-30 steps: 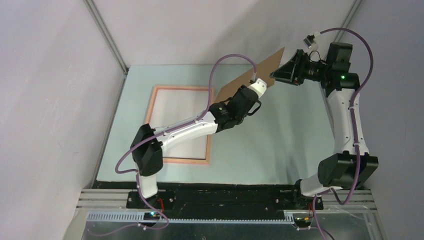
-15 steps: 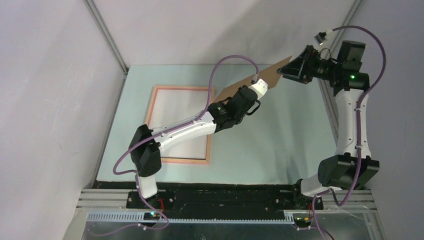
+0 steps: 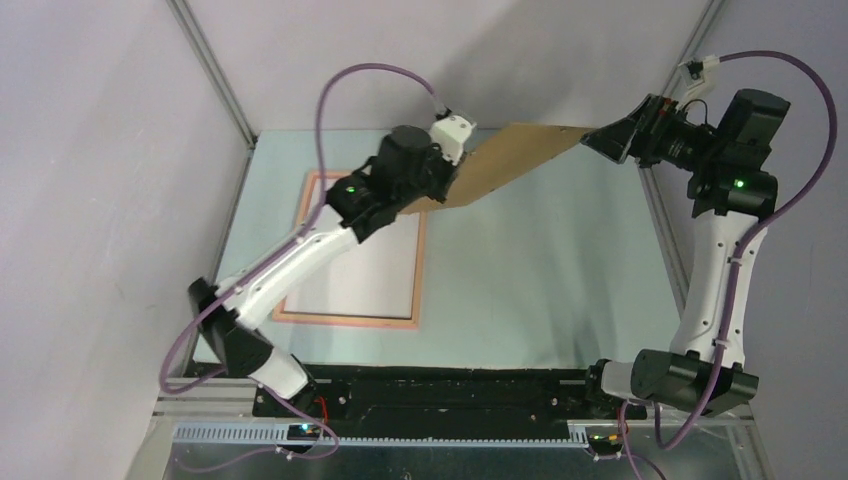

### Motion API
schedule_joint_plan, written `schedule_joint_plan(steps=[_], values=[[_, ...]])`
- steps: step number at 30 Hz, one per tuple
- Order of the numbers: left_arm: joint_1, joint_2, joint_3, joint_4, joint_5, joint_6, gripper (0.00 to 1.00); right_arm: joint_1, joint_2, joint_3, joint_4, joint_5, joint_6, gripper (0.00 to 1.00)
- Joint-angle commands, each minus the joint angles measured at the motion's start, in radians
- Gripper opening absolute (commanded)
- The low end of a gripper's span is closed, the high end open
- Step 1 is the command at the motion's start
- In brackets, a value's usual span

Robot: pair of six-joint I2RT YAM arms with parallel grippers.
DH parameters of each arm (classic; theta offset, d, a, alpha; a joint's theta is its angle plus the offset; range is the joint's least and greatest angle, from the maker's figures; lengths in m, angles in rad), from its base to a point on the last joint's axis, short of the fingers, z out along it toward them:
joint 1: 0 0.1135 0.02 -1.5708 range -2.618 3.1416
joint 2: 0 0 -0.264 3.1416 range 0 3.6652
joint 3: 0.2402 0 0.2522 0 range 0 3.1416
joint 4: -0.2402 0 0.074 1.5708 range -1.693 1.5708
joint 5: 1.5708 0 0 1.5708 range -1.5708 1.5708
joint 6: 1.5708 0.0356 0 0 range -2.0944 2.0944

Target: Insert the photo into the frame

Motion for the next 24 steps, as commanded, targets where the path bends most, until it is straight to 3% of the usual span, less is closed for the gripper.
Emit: schedule_joint_plan(steps=[1,7,18,24], values=[[0.068,-0.171,0.014,-0.005,0.182,-0.029,0.00,0.059,-0.046,-0.052,0.020,0.136,-0.114,0.99],[0.140,-0.318,-0.048,-0.052,0.248,-0.012,0.00,0.173,-0.087,-0.165,0.091,0.272,-0.170,0.99],[0.164,-0.378,-0.128,-0.054,0.334,-0.051,0.00,0.262,-0.080,-0.247,0.139,0.283,-0.176,0.98],[0.166,-0.396,-0.167,-0.050,0.344,-0.070,0.00,0.276,-0.081,-0.388,0.276,0.224,-0.147,0.99]])
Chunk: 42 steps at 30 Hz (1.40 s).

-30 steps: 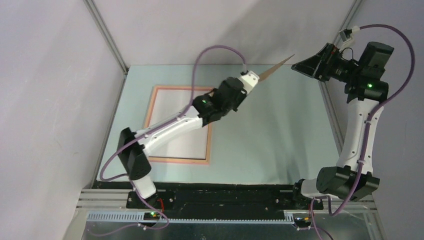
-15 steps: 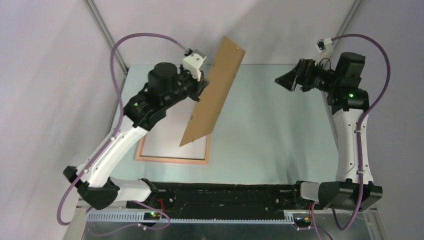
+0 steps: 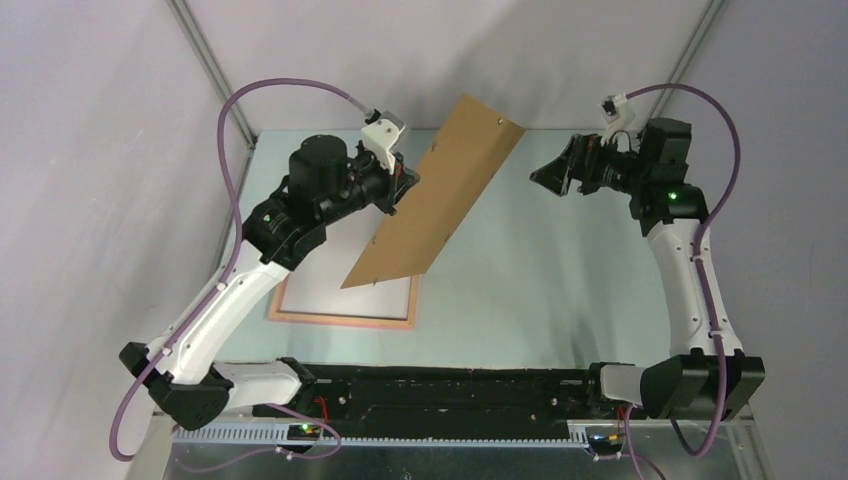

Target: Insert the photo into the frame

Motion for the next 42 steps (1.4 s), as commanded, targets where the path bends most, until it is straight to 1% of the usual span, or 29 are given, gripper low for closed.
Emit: schedule_joint_plan(steps=[1,2,3,4,5,6,7,10,13,14,15,18,24,27,33,35,42], values=[[0.004,-0.038,-0.028,0.016,0.026,-0.025,0.00,0.003,-0.017,-0.133,0.189,-0.039,0.019,0.99],[0.007,-0.041,-0.034,0.017,0.031,-0.026,0.00,0.003,-0.018,-0.163,0.219,-0.047,0.023,0.99],[0.007,-0.044,-0.036,0.016,0.035,-0.027,0.00,0.001,-0.021,-0.229,0.302,-0.053,0.034,0.99],[0.011,-0.048,-0.040,0.016,0.036,-0.027,0.00,0.001,-0.022,-0.264,0.348,-0.060,0.037,0.99],[0.013,-0.050,-0.043,0.016,0.041,-0.028,0.00,0.001,-0.023,-0.336,0.447,-0.058,0.045,1.00],[0.019,-0.055,-0.049,0.017,0.045,-0.029,0.00,0.003,-0.021,-0.371,0.506,-0.056,0.051,0.99],[0.023,-0.057,-0.052,0.016,0.056,-0.032,0.00,0.005,-0.008,-0.431,0.615,-0.057,0.072,0.99],[0.044,-0.065,-0.069,0.019,0.088,-0.033,0.00,0.016,0.068,-0.502,0.773,-0.088,0.137,1.00],[0.057,-0.068,-0.079,0.021,0.119,-0.034,0.00,0.025,0.137,-0.521,0.883,-0.092,0.165,0.99],[0.064,-0.069,-0.082,0.021,0.124,-0.033,0.00,0.039,0.173,-0.525,0.946,-0.095,0.183,0.99],[0.066,-0.070,-0.084,0.023,0.132,-0.054,0.00,0.048,0.193,-0.524,0.979,-0.100,0.196,0.99],[0.072,-0.072,-0.086,0.022,0.148,-0.063,0.00,0.076,0.287,-0.519,1.155,-0.108,0.297,0.99],[0.090,-0.070,-0.094,0.023,0.179,-0.068,0.00,0.106,0.435,-0.468,1.406,-0.107,0.428,0.99],[0.101,-0.068,-0.098,0.024,0.195,-0.067,0.00,0.106,0.511,-0.415,1.494,-0.123,0.519,1.00],[0.122,-0.071,-0.107,0.028,0.225,-0.071,0.00,0.106,0.598,-0.354,1.700,-0.141,0.653,1.00],[0.128,-0.071,-0.109,0.029,0.231,-0.072,0.00,0.105,0.615,-0.334,1.739,-0.144,0.688,1.00],[0.139,-0.062,-0.117,0.032,0.246,-0.072,0.00,0.113,0.662,-0.255,1.793,-0.163,0.770,1.00]])
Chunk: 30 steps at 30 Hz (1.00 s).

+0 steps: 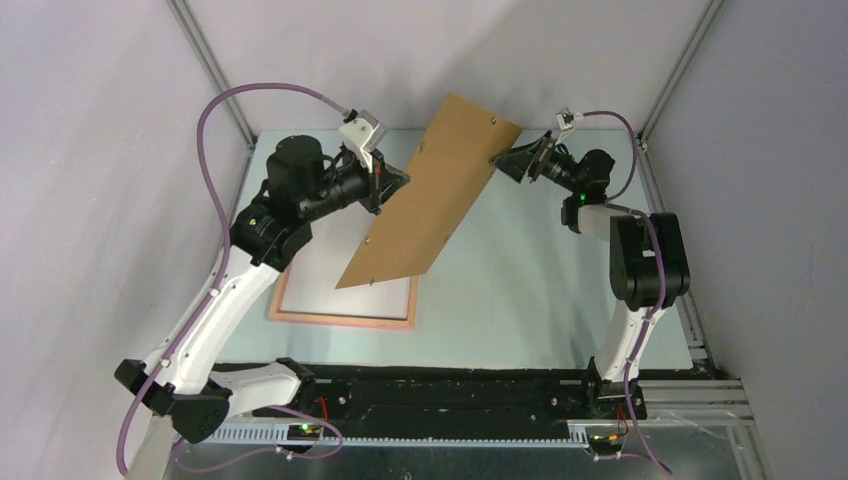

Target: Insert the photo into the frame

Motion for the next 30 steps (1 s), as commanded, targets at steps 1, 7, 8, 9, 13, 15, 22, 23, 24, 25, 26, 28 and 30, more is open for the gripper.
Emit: schedule_joint_plan(steps=[1,7,8,9,13,15,22,23,24,25,26,28,30], values=[[0.010,-0.002,-0.027,-0.039,0.034,-0.028,0.00,0.007,0.017,0.061,0.137,-0.025,0.082,1.00],[0.011,0.005,-0.034,-0.035,0.043,-0.025,0.00,0.007,-0.008,0.062,0.170,-0.048,0.143,0.95],[0.011,0.006,-0.038,-0.034,0.044,-0.024,0.00,0.007,-0.015,0.062,0.174,-0.049,0.155,0.94],[0.011,0.007,-0.039,-0.034,0.044,-0.024,0.00,0.007,-0.019,0.062,0.175,-0.054,0.160,0.93],[0.011,0.007,-0.053,-0.034,0.054,-0.020,0.09,0.005,-0.035,0.062,0.177,-0.058,0.177,0.92],[0.011,0.008,-0.057,-0.033,0.057,-0.017,0.13,0.003,-0.044,0.062,0.178,-0.059,0.181,0.92],[0.011,0.019,-0.079,-0.033,0.065,-0.016,0.22,0.007,-0.061,0.062,0.177,-0.056,0.191,0.91],[0.010,0.021,-0.077,-0.032,0.064,-0.016,0.22,0.008,-0.065,0.062,0.178,-0.058,0.194,0.90],[0.011,0.025,-0.075,-0.032,0.064,-0.015,0.22,0.008,-0.067,0.062,0.177,-0.061,0.194,0.90],[0.011,0.027,-0.069,-0.034,0.065,-0.015,0.22,0.009,-0.071,0.062,0.175,-0.062,0.196,0.90],[0.011,0.032,-0.064,-0.034,0.065,-0.016,0.22,0.009,-0.072,0.062,0.175,-0.064,0.198,0.90],[0.011,0.039,-0.050,-0.034,0.070,-0.021,0.22,0.011,-0.078,0.062,0.175,-0.066,0.201,0.89],[0.010,0.042,-0.036,-0.033,0.075,-0.023,0.21,0.013,-0.083,0.062,0.173,-0.069,0.202,0.89]])
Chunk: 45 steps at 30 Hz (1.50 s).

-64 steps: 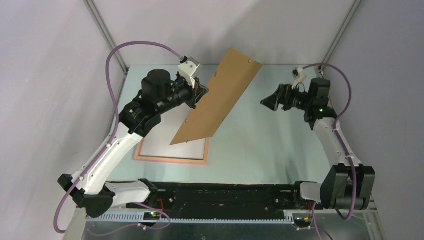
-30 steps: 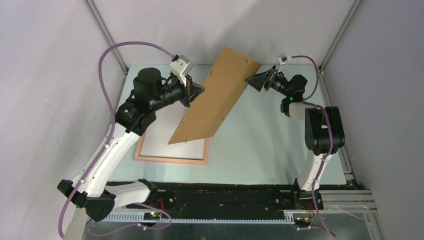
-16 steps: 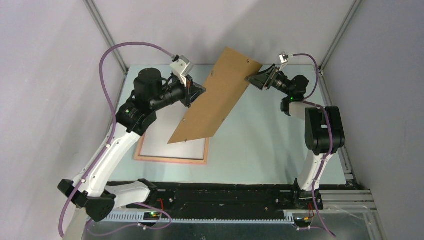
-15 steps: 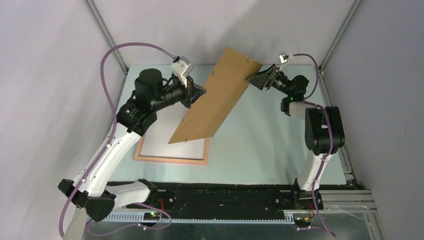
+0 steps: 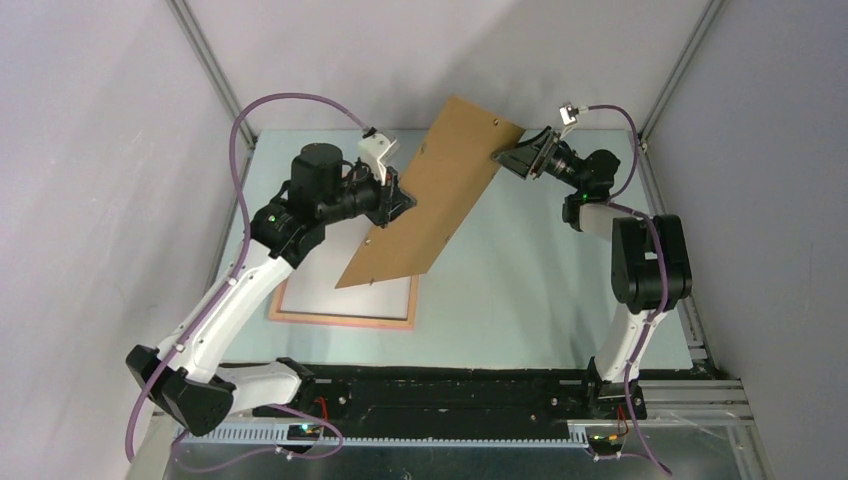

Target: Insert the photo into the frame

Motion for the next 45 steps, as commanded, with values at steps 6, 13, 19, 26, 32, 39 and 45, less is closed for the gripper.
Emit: schedule_joint_plan(steps=[6,13,19,26,32,39,45], values=[[0.004,0.010,0.060,0.006,0.051,-0.014,0.03,0.007,-0.083,0.033,0.025,-0.028,-0.015,0.89],[0.005,-0.033,0.049,0.006,0.039,-0.022,0.00,-0.001,-0.128,0.028,-0.090,-0.033,-0.099,0.96],[0.025,-0.094,0.058,-0.007,0.002,-0.016,0.00,-0.064,-0.236,0.007,-0.249,0.007,-0.208,0.99],[0.098,-0.144,0.136,-0.092,-0.018,0.000,0.00,-0.116,-0.391,0.002,-0.663,0.075,-0.465,0.99],[0.162,-0.219,0.182,-0.149,-0.082,0.009,0.00,-0.036,-0.489,0.028,-1.049,0.226,-0.750,0.99],[0.192,-0.305,0.236,-0.230,-0.246,0.064,0.00,0.163,-0.526,0.029,-1.265,0.430,-0.989,1.00],[0.205,-0.381,0.244,-0.267,-0.399,0.086,0.00,0.370,-0.443,0.121,-1.439,0.691,-1.131,1.00]])
